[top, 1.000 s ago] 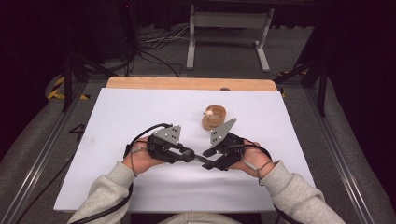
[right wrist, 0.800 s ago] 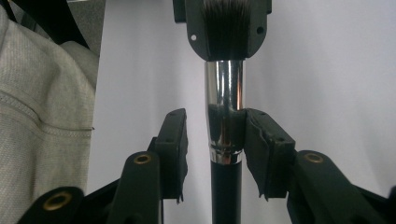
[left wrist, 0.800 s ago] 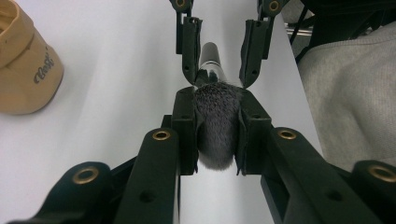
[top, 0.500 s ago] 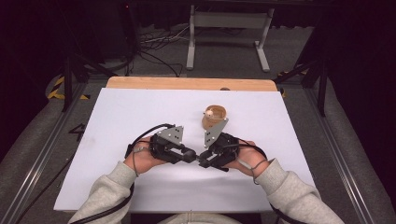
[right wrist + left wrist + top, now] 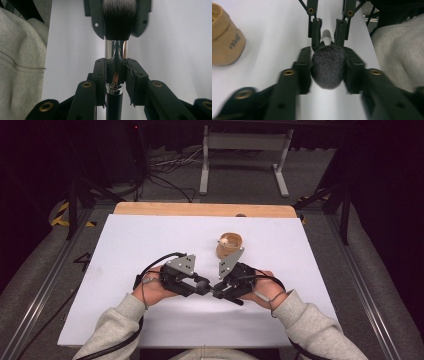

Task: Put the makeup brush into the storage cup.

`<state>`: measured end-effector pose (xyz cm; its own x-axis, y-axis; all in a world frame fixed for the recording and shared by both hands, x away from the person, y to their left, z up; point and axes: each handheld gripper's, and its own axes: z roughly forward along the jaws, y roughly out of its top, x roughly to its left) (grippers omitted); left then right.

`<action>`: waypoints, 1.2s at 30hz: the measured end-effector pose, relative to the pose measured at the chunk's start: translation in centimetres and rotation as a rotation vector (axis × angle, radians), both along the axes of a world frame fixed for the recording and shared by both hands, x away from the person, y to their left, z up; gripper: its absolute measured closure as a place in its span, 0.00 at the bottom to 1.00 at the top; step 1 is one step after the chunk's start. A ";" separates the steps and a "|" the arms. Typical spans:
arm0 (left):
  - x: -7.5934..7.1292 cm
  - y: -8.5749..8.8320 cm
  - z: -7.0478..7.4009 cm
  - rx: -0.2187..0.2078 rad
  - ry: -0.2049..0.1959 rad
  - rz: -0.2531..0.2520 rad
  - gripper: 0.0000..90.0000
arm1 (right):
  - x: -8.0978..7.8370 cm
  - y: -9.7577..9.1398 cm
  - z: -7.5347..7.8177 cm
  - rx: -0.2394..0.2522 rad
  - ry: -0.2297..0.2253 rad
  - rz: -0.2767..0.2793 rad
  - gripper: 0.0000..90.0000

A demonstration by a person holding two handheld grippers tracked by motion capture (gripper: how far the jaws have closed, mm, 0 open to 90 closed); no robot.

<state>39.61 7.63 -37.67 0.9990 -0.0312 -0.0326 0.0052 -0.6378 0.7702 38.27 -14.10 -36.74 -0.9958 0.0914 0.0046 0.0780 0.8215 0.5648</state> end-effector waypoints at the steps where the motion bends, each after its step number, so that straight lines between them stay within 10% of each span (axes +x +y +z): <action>1: 0.1 0.0 0.1 -0.008 0.003 0.010 0.65 | 0.0 0.0 0.0 0.000 0.000 0.000 0.79; 10: 0.6 2.0 0.3 -0.123 0.020 0.095 0.22 | -0.1 -0.7 0.8 0.052 -0.019 -0.017 0.79; 36: -0.3 8.3 -0.1 -0.257 0.017 0.329 0.04 | 1.4 -2.6 3.8 0.333 -0.128 -0.157 0.79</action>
